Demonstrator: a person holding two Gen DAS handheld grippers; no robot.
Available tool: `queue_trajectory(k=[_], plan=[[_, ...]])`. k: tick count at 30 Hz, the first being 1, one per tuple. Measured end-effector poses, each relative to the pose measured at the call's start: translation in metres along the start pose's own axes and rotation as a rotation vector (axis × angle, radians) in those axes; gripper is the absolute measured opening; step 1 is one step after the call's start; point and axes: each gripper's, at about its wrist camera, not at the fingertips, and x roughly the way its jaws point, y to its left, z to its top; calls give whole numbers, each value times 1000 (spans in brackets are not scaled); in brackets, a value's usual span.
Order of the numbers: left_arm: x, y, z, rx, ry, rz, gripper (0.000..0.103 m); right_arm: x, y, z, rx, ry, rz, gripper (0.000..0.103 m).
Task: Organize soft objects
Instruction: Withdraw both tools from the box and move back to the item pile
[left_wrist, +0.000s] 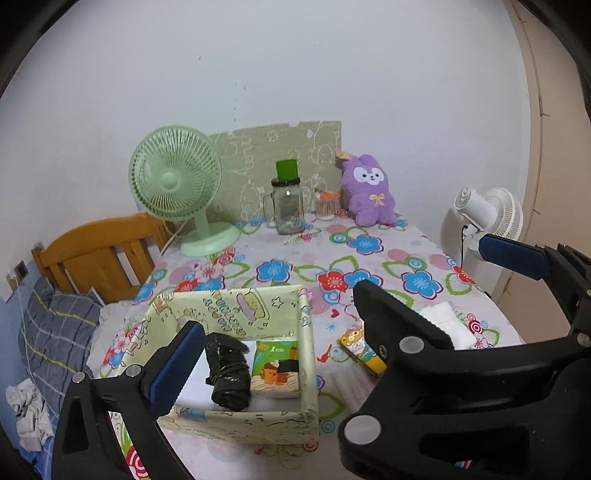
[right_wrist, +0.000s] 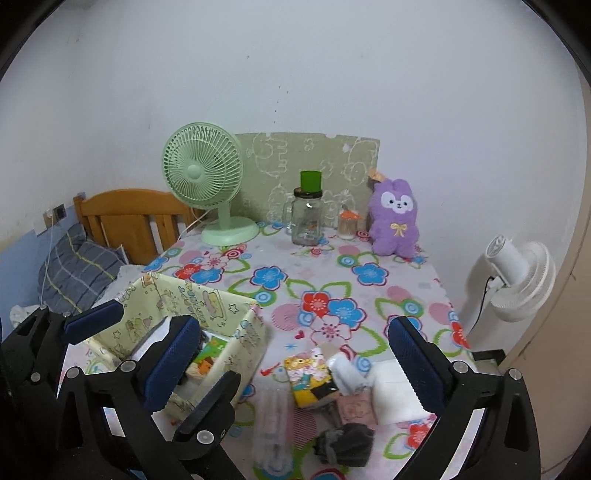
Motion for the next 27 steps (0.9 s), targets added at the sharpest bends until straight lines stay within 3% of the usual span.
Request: queue_trajectory(k=[6, 13, 27], plan=[[-7, -15, -2, -5, -22, -22, 103, -8, -16, -7, 25, 20, 31, 103], [-12, -36, -7, -21, -49, -57, 103, -22, -33, -19, 37, -9, -21, 103], [-8, -68, -16, -33, -24, -96, 102, -28, -68, -40, 83, -9, -41, 103]])
